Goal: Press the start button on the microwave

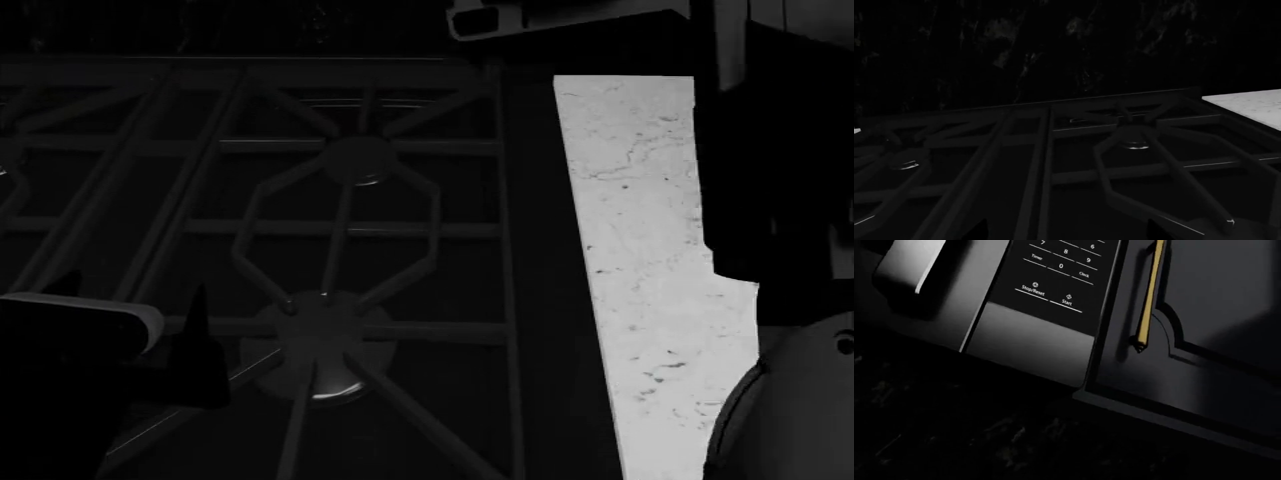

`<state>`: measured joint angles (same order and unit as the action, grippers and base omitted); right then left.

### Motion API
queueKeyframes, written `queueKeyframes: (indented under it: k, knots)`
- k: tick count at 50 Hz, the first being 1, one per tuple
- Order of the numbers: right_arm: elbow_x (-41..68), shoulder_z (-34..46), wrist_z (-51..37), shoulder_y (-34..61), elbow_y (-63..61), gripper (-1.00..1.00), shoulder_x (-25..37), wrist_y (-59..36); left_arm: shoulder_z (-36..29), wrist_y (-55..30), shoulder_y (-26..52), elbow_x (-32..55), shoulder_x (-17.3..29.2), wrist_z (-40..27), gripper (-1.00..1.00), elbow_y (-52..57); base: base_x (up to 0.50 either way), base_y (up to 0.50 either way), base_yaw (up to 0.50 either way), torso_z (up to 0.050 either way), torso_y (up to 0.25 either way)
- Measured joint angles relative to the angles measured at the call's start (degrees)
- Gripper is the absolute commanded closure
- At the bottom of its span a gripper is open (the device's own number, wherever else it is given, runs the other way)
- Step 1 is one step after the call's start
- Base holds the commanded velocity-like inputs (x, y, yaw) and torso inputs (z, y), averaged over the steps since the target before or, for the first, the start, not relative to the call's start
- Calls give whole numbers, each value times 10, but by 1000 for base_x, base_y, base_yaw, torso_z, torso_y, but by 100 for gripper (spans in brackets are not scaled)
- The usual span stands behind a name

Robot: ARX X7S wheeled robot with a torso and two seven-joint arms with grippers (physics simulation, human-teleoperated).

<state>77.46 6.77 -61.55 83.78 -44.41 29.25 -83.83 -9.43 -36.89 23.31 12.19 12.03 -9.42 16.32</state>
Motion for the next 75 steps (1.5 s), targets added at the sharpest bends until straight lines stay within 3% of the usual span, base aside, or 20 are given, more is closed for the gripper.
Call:
queueKeyframes:
  k: [3, 4, 11, 23, 32, 51, 75]
  knots:
    - [42, 5, -28, 54, 27, -100, 8, -6, -1, -1, 1, 1, 1, 0, -100, 1, 0, 0, 0, 0, 0]
    - [52, 6, -33, 69, 35, 100, 11, -8, -2, -2, 2, 1, 2, -1, -100, 2, 0, 0, 0, 0, 0]
    - [51, 20, -16, 148, 88, 100, 24, 5, -4, -3, 5, 2, 4, -2, -100, 1, 0, 0, 0, 0, 0]
    - [-78, 101, 125, 231, 210, 100, 30, 88, -7, -6, 6, 4, 9, -5, -100, 6, 0, 0, 0, 0, 0]
    - [-144, 156, 200, 294, 330, 100, 3, 118, -8, -7, 6, 6, 12, -8, -100, 8, 0, 0, 0, 0, 0]
    - [-170, 206, 261, 411, 514, 100, -56, 80, -13, -8, 8, 9, 16, -13, -100, 9, 0, 0, 0, 0, 0]
    - [-262, 284, 396, 484, 674, 100, -102, 177, -13, -1, 8, 17, 21, -16, -100, 0, 0, 0, 0, 0, 0]
